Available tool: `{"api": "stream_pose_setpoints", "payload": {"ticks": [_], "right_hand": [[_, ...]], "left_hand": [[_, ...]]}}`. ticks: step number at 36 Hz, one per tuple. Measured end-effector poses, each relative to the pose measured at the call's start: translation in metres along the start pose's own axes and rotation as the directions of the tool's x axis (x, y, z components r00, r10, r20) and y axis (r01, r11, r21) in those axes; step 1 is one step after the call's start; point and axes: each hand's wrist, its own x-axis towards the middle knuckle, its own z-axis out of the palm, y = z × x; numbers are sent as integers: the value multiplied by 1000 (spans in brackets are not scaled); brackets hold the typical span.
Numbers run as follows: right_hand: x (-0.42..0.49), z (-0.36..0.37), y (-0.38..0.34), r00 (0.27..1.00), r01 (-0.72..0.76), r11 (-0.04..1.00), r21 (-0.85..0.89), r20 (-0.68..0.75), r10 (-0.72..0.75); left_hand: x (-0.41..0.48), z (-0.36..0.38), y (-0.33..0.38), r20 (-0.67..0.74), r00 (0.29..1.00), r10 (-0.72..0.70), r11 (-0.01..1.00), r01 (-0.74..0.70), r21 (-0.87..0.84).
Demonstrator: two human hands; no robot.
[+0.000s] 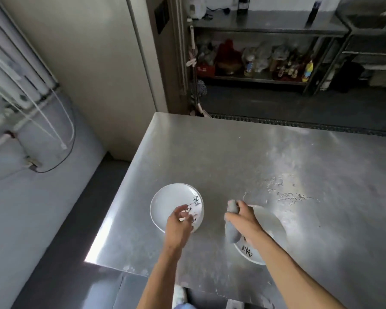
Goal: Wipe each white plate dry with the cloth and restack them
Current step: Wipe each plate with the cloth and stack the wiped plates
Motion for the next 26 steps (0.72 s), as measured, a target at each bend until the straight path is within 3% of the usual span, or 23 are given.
{"api": "stream_pose_setpoints", "payload": {"ticks": [6,13,18,22,26], "right_hand": [[-5,62,-33,969,245,969,-34,-9,-245],[-11,116,-45,848,514,809,-286,29,-529],[-5,130,-43,825,554,656,-512,235,-513],[-4,131,-39,843,476,499,-724,214,-494],[-7,129,-37,885,423,535,-732,208,-416]], "left_hand": [[5,-66,-3,-208,978,-3,999,11,39],[14,-97,-3,-171,980,-102,993,110,37],[15,-99,2,-89,986,-145,989,143,-29],[24,-99,-1,-53,987,-151,989,151,-8],[27,-101,1,-47,986,-160,987,158,-39]]}}
